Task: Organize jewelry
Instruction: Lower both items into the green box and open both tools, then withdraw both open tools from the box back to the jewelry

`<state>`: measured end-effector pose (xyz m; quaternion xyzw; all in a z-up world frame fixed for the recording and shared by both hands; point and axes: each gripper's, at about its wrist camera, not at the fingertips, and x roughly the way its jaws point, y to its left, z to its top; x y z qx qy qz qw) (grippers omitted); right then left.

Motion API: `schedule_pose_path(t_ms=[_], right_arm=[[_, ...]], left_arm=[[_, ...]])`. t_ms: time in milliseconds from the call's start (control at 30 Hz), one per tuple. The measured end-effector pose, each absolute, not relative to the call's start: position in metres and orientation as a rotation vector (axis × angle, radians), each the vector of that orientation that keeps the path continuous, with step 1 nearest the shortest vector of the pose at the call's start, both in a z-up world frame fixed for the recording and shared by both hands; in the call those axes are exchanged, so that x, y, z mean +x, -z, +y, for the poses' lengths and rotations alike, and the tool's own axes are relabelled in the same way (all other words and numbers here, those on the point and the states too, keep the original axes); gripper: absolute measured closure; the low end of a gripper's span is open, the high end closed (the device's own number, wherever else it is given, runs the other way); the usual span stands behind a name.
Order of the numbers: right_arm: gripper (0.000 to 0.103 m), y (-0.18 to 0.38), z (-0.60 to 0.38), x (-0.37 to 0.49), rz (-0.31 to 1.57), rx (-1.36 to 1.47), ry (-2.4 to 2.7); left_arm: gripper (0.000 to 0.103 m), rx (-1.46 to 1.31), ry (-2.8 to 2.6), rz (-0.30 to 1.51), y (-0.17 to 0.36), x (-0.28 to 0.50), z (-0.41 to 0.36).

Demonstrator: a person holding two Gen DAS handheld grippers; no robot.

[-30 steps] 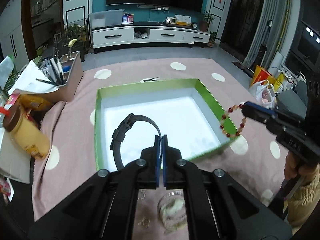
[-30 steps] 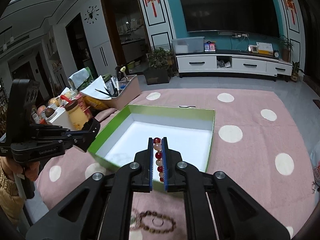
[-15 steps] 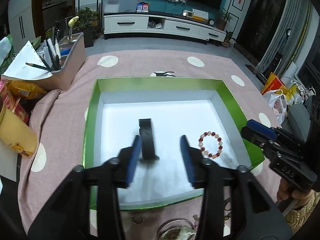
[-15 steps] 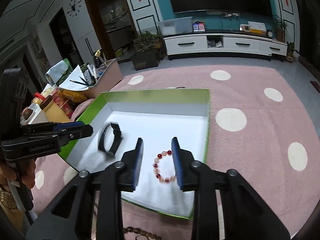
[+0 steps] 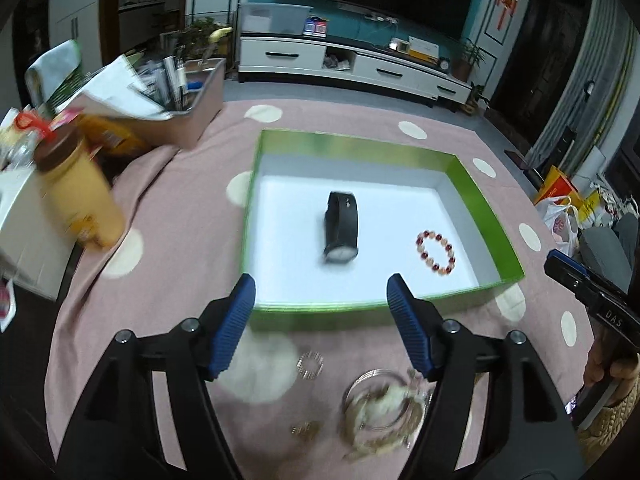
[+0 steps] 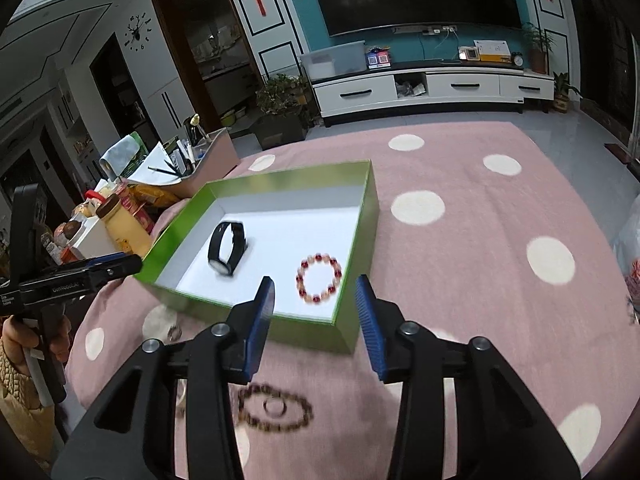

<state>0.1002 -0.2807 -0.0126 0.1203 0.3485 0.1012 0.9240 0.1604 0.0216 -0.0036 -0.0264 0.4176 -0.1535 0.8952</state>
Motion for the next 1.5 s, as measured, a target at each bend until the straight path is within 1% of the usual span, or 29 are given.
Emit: schedule_pose_path(t_ms=[267, 633, 867, 1267, 1433, 1500], right_arm=[[0.061, 0.024, -0.275, 0.063, 0.760, 0.259, -0.236], [0.061, 0.031, -0.257, 0.029, 0.803, 0.256, -0.297], [0.061, 0.036, -0.247, 0.016, 0.828, 0.251, -0.326], [0.061, 0.068, -0.219, 0.019, 0.927, 0.266, -0.406], [0.063, 0.077, -0.208, 0.028, 0.954, 0.263, -0.416], [0.067, 0.076, -0.204, 0.030, 0.951, 0.245, -0.419]], left_arm=[[0.032, -0.119, 0.258, 0.875, 0.018, 0.104, 0.059], [0.032, -0.131, 0.227, 0.922, 0.039, 0.061, 0.074], [0.032, -0.133, 0.221, 0.930, 0.048, 0.049, 0.075], [0.032, -0.054, 0.242, 0.928, 0.064, 0.049, 0.059], [0.032, -0.037, 0.254, 0.931, 0.071, 0.057, 0.051], [0.032, -0.023, 0.257, 0.931, 0.073, 0.060, 0.049]])
